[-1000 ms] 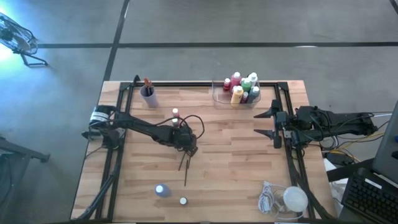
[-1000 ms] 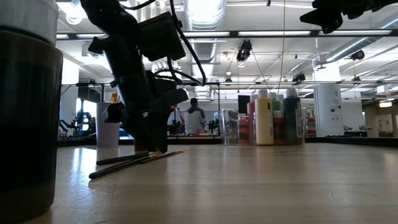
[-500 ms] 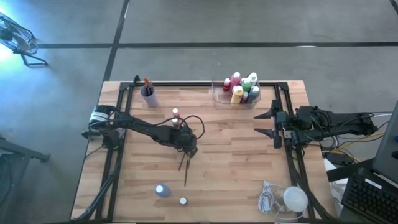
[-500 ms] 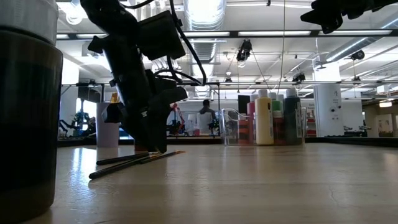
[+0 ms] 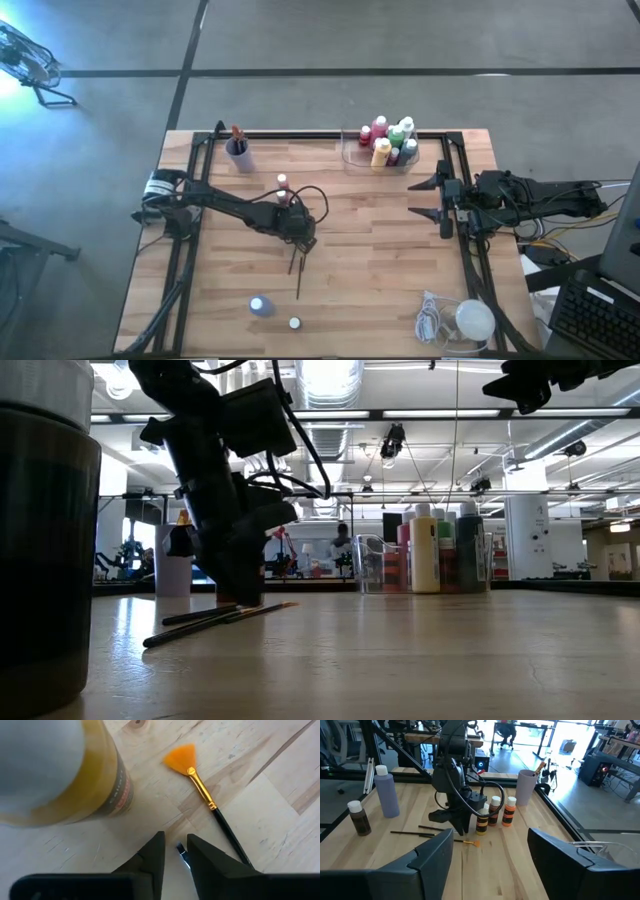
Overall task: Pick & Place Paint Supplies
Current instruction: Put the silver paint brush into the violet cup
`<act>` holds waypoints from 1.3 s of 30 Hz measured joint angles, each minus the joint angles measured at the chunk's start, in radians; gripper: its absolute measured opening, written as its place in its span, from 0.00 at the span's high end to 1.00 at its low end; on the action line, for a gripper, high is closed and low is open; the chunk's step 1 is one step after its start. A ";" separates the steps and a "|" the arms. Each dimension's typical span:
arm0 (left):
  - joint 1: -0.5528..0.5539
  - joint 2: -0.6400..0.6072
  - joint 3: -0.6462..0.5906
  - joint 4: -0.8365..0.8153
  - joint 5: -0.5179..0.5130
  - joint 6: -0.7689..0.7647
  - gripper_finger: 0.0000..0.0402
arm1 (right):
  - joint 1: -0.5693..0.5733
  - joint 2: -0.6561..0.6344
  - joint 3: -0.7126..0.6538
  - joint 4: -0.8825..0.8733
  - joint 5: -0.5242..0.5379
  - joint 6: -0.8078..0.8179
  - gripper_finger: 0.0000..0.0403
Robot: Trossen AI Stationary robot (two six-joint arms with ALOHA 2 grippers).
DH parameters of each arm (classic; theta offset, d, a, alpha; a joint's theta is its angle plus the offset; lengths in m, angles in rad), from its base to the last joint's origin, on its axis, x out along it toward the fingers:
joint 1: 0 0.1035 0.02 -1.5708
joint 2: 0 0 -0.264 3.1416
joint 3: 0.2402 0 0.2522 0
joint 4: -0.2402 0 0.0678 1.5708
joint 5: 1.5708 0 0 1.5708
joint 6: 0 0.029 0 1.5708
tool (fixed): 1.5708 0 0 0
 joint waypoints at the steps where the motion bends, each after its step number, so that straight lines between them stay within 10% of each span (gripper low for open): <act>1: 0.000 0.000 0.000 0.000 0.000 0.000 0.80 | 0.000 0.000 0.000 0.000 0.000 0.000 0.35; 39: -0.002 -0.069 -0.009 -0.063 0.044 0.064 1.00 | 0.000 -0.001 0.000 0.000 0.000 0.000 0.13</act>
